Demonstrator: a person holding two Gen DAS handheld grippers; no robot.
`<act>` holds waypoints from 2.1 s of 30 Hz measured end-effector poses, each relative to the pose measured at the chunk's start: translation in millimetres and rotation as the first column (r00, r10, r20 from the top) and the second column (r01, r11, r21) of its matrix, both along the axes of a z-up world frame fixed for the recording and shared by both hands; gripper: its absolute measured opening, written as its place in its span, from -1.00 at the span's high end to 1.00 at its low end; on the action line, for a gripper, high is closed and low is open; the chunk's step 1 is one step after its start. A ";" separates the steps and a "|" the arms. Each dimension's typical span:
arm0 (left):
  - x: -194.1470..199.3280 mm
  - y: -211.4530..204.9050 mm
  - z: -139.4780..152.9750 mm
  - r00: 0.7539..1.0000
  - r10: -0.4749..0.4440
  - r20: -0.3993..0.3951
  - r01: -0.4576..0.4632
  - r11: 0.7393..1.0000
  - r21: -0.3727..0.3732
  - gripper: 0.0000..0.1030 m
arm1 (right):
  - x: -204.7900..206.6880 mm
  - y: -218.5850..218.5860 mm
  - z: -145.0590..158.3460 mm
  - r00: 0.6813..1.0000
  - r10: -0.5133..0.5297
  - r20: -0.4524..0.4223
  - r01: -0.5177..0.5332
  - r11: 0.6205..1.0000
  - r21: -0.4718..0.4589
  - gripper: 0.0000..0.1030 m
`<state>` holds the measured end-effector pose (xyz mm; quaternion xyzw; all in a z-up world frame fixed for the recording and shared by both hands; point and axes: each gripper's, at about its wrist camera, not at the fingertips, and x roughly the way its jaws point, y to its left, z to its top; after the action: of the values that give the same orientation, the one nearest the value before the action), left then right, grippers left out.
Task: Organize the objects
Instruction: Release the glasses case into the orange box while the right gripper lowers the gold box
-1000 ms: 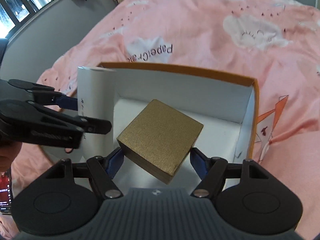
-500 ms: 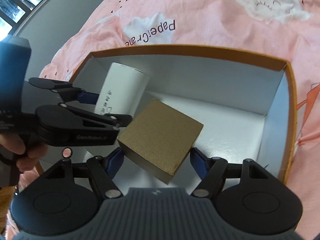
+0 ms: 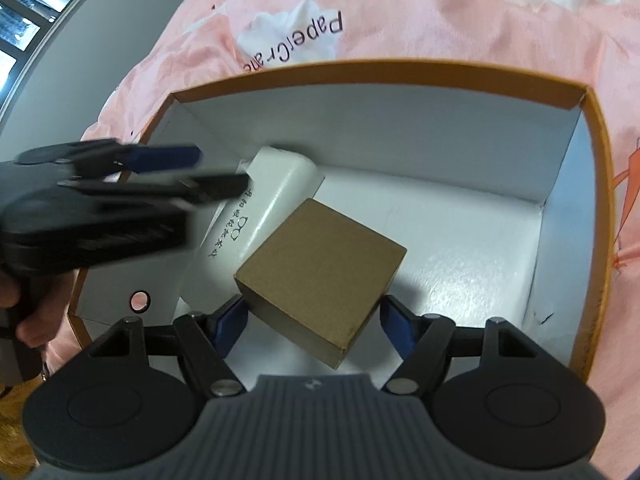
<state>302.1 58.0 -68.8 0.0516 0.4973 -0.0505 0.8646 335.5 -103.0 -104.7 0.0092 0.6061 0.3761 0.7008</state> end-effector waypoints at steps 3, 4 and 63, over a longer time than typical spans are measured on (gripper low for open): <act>-9.5 18.5 17.9 0.996 0.071 0.052 -0.067 0.996 -0.066 -0.28 | 3.6 9.1 -3.6 0.999 0.007 -0.053 -0.009 0.999 -0.038 -0.43; -14.0 25.8 23.4 0.992 0.101 0.073 -0.095 0.992 -0.081 -0.28 | 4.8 13.2 -4.8 0.998 0.008 -0.069 -0.012 0.998 -0.054 -0.43; -70.4 107.2 11.8 0.947 0.314 0.062 -0.284 0.912 -0.296 -0.07 | -23.2 80.8 -8.1 0.935 0.074 -0.348 -0.069 0.997 0.025 0.32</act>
<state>231.6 165.2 -57.0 -0.1469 0.4395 0.0147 0.8860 312.3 -22.1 -112.8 0.0581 0.7182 0.3975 0.5682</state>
